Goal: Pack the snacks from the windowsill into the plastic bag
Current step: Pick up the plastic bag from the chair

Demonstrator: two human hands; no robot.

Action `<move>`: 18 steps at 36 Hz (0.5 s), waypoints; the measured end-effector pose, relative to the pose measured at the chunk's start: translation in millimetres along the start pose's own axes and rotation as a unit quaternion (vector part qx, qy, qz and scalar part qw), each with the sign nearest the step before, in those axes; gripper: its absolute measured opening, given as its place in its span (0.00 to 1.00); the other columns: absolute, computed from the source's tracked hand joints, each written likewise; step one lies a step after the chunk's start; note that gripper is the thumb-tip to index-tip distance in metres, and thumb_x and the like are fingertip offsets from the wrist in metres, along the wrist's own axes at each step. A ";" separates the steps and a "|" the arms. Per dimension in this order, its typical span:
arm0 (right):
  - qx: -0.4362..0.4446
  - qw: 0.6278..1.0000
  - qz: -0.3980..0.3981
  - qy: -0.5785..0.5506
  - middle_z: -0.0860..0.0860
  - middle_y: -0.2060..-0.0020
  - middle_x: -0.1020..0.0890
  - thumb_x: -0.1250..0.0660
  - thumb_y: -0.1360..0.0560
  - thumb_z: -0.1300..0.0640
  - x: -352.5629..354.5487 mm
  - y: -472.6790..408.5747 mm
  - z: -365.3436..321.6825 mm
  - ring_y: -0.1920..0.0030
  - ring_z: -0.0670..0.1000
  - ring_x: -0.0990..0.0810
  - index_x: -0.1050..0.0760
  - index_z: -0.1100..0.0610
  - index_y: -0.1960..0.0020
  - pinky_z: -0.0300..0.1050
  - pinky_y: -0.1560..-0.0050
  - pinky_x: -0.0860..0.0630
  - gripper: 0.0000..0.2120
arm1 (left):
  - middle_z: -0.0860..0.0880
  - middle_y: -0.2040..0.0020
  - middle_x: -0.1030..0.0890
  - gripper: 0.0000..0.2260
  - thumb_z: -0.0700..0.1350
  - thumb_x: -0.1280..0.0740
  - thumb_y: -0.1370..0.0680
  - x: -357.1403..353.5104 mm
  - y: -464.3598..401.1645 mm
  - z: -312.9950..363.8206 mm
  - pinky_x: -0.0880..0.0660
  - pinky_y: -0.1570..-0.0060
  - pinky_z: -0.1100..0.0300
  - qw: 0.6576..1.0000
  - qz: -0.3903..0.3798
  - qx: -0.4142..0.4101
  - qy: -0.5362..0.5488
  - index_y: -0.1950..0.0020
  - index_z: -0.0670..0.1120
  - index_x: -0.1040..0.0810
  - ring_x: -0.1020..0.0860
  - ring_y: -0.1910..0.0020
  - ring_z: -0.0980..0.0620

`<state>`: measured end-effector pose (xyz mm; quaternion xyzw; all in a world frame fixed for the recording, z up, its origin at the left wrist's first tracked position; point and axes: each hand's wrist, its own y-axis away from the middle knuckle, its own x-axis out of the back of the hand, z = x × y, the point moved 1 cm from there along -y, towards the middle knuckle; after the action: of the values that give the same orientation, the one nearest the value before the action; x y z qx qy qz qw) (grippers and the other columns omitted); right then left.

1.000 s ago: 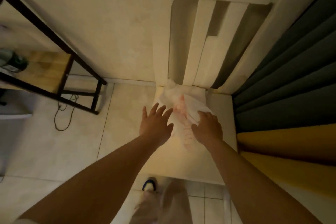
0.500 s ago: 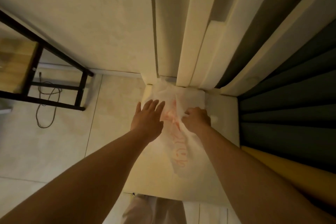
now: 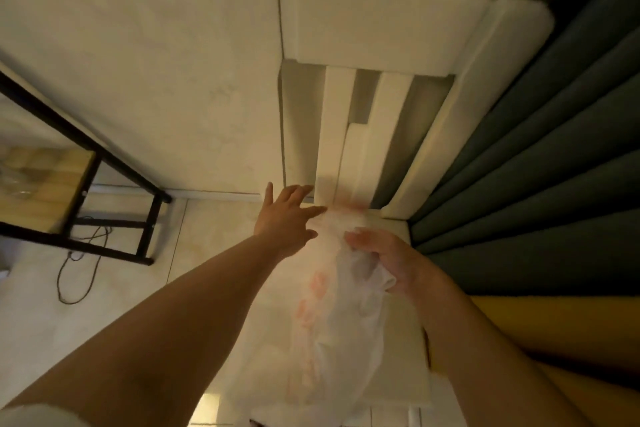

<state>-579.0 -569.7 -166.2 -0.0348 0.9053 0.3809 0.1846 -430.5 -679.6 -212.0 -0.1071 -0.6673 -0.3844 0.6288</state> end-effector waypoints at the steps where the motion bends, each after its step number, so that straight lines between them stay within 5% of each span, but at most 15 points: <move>1: 0.007 1.000 -0.002 -0.003 0.54 0.66 0.20 0.18 0.54 0.43 -1.3 14.0 -0.7 0.66 0.51 0.21 0.19 0.56 0.62 0.44 0.61 0.23 0.26 | 0.54 0.22 0.46 0.19 0.57 0.41 0.21 2.9 6.2 -0.1 0.59 0.27 0.40 1.000 -0.007 0.002 0.000 0.29 0.63 0.34 0.51 0.23 0.51; 3: 0.005 1.000 0.025 -0.009 0.55 0.66 0.19 0.17 0.55 0.47 -5.9 47.5 -0.7 0.65 0.53 0.21 0.21 0.59 0.60 0.44 0.63 0.21 0.29 | 0.56 0.25 0.40 0.15 0.53 0.41 0.20 8.0 21.6 -0.6 0.59 0.27 0.41 0.999 -0.017 0.019 0.029 0.34 0.61 0.28 0.46 0.24 0.53; 5: -0.009 0.996 0.083 0.029 0.56 0.61 0.18 0.20 0.45 0.49 -13.2 83.5 1.7 0.59 0.57 0.20 0.20 0.59 0.56 0.49 0.58 0.21 0.22 | 0.54 0.30 0.30 0.15 0.47 0.42 0.20 14.9 41.3 1.3 0.54 0.27 0.43 0.995 -0.019 0.047 0.082 0.35 0.58 0.26 0.36 0.28 0.52; 9: -0.049 0.929 0.296 0.215 0.53 0.56 0.18 0.35 0.23 0.52 -26.3 145.3 24.3 0.57 0.53 0.20 0.23 0.55 0.50 0.46 0.58 0.24 0.08 | 0.45 0.42 0.20 0.17 0.41 0.45 0.22 28.5 88.4 7.5 0.26 0.45 0.53 0.974 0.001 0.105 0.201 0.38 0.54 0.24 0.22 0.44 0.43; 14: -0.058 0.790 0.479 0.378 0.58 0.45 0.22 0.45 0.19 0.49 -52.3 186.1 69.0 0.47 0.58 0.24 0.27 0.58 0.40 0.48 0.50 0.29 0.16 | 0.44 0.43 0.21 0.13 0.39 0.39 0.21 43.9 144.2 36.4 0.30 0.49 0.60 0.950 -0.015 0.035 0.310 0.39 0.46 0.21 0.23 0.43 0.42; 18: 0.033 0.792 0.523 0.315 0.60 0.46 0.22 0.42 0.20 0.54 -90.7 205.7 89.9 0.46 0.59 0.23 0.27 0.62 0.42 0.49 0.48 0.29 0.14 | 0.42 0.56 0.23 0.07 0.30 0.39 0.23 62.5 189.5 56.5 0.26 0.53 0.56 0.881 -0.058 0.007 0.470 0.51 0.37 0.22 0.20 0.57 0.47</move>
<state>-509.0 -368.0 -51.9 0.3321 0.8054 0.3573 -0.3368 -366.3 -535.1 -77.8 0.1295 -0.3010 -0.4212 0.8457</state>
